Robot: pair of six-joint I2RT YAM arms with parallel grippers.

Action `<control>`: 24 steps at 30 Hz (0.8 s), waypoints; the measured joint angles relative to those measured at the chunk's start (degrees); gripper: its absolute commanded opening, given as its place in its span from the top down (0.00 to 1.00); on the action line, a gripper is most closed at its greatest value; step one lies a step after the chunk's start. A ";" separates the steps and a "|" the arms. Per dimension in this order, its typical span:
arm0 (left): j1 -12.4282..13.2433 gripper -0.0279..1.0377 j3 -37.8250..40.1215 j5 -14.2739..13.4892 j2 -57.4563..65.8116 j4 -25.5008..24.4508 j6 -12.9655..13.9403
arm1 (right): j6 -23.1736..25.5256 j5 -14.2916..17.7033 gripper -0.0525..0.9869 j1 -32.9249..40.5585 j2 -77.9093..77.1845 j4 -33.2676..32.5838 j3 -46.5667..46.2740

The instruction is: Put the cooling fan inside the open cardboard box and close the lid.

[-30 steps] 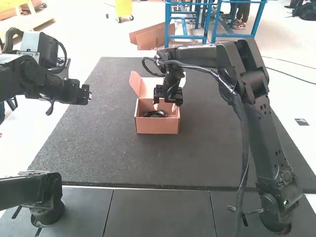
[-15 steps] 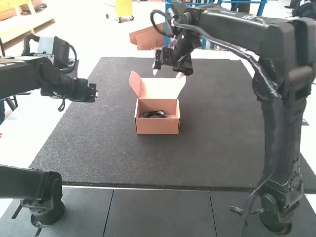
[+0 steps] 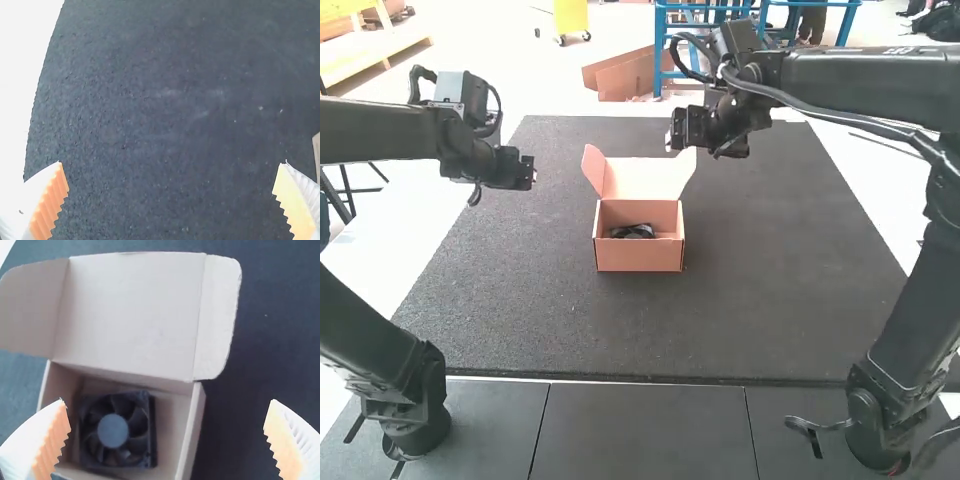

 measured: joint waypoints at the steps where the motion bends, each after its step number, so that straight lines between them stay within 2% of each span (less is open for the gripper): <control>1: -0.22 0.06 0.61 0.00 1.16 0.76 0.00 | -0.28 0.07 0.09 -0.37 -0.31 2.12 -1.29; 6: -1.11 0.06 2.95 -0.02 6.56 4.24 0.00 | -2.75 0.42 0.09 -4.07 -0.24 18.34 -8.24; 8: -1.79 0.06 3.96 -0.02 8.55 5.25 0.00 | -3.76 0.63 0.09 -5.42 0.26 22.01 -9.27; 13: -3.28 0.06 6.82 0.00 13.05 7.45 -0.24 | -4.96 0.44 0.09 -6.62 4.57 23.21 -8.17; 24: -4.83 0.06 11.52 -0.02 18.21 9.35 -2.16 | -5.20 -2.14 0.09 -7.63 11.08 22.77 -3.78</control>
